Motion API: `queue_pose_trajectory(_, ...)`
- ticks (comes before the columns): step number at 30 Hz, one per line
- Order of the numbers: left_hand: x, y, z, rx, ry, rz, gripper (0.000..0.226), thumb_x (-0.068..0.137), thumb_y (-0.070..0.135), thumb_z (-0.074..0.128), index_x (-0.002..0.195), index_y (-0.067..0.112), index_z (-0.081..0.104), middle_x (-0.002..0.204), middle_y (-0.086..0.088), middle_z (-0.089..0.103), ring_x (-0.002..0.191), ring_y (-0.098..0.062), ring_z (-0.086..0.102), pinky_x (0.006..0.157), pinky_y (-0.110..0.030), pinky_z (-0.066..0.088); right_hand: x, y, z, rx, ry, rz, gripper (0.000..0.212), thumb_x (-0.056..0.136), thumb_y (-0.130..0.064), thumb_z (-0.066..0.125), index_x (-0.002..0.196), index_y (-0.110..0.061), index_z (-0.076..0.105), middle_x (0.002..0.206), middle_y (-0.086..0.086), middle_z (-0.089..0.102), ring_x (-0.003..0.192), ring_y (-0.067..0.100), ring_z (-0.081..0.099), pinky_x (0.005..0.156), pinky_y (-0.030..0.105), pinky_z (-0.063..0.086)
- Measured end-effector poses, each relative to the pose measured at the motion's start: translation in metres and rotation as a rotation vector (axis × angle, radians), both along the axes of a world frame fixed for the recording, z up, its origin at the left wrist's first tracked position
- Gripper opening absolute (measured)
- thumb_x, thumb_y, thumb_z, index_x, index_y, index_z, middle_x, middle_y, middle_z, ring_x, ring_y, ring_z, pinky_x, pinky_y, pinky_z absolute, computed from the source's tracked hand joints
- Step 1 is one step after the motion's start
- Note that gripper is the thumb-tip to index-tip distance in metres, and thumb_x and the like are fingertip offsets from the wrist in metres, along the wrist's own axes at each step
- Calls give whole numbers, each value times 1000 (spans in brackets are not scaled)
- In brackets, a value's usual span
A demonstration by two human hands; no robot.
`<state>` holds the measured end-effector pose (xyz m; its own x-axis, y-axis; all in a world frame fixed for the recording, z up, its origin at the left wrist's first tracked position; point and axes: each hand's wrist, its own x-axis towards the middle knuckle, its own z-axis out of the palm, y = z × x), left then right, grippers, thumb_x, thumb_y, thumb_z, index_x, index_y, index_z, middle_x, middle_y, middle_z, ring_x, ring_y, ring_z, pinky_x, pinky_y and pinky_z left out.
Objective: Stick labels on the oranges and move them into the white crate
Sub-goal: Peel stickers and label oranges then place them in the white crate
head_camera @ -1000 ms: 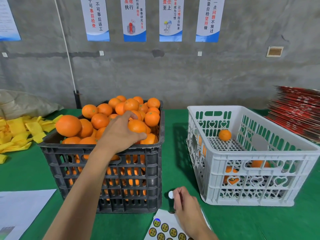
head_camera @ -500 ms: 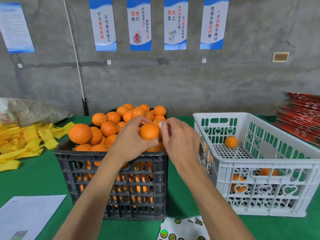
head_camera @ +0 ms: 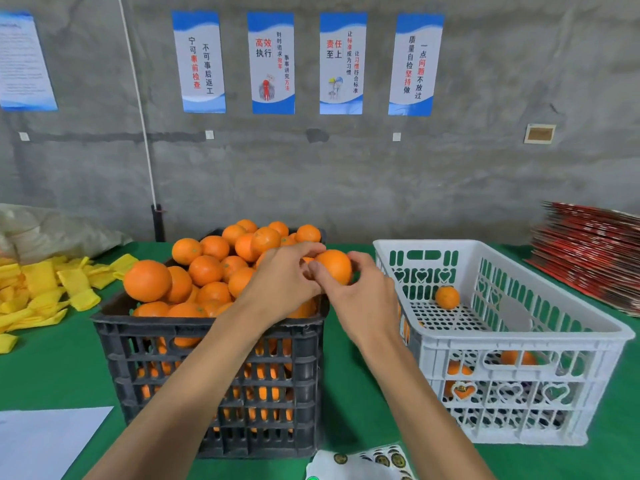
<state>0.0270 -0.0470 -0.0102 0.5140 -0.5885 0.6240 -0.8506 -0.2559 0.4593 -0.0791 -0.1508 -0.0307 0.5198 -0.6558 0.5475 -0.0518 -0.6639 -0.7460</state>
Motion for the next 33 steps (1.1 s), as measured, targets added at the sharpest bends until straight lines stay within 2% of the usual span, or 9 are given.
queue_pose_trajectory(4,0,-19,1,-6,310,-321,43,87,2,71,127,16,64,127,-3,67,97,-14,72,90,-28,58,-16,-36,5,-154,65,-148,67,88,-48,73,145,-20,50,137,5,62,123,30,56,97,44,50)
queue_pose_trajectory(8,51,-17,-5,229,141,245,45,92,16,64,136,26,58,136,-7,60,119,-28,59,98,-38,50,-36,-77,-5,-273,239,-350,56,104,-28,53,154,-10,34,160,19,33,128,42,49,102,48,46)
queue_pose_trajectory(10,73,-10,-8,426,217,448,59,89,19,66,143,32,48,144,-11,49,130,-37,48,102,-44,45,-44,-93,-17,-205,251,-379,52,107,-21,46,154,-7,31,162,21,23,129,45,48,102,52,48)
queue_pose_trajectory(13,88,-12,0,551,235,471,68,84,24,75,142,33,41,145,-9,43,130,-38,47,96,-47,45,-50,-102,-27,-53,164,-331,46,106,-14,42,152,-14,36,164,12,24,141,40,39,107,56,44)
queue_pose_trajectory(16,93,-18,10,594,217,465,81,80,32,84,146,29,37,150,-11,35,131,-40,46,101,-53,45,-53,-99,-28,-101,153,-319,55,98,2,51,151,-9,43,170,5,14,153,32,24,113,54,38)
queue_pose_trajectory(20,96,-19,4,694,60,545,88,79,35,85,150,25,35,146,-14,35,131,-38,45,105,-51,44,-53,-93,-35,-309,187,-344,46,93,4,58,138,-4,60,162,13,35,145,31,38,113,46,41)
queue_pose_trajectory(25,81,-16,6,695,4,541,86,74,32,88,142,18,38,140,-16,37,128,-37,40,97,-48,49,-51,-83,-57,-576,-5,-204,27,87,6,65,111,-1,74,136,15,63,123,33,60,106,46,49)
queue_pose_trajectory(29,64,-9,7,483,90,442,87,76,25,84,146,13,35,125,-12,57,111,-32,58,79,-42,53,-54,-69,-86,-755,-110,-44,21,87,3,63,104,-2,74,124,10,68,113,25,64,100,38,52)
queue_pose_trajectory(33,47,7,2,316,238,352,88,69,46,87,140,20,43,123,-6,60,100,-23,54,72,-34,43,-63,-56,-134,-736,176,151,37,86,2,66,121,-9,68,111,2,70,94,18,68,81,35,60)
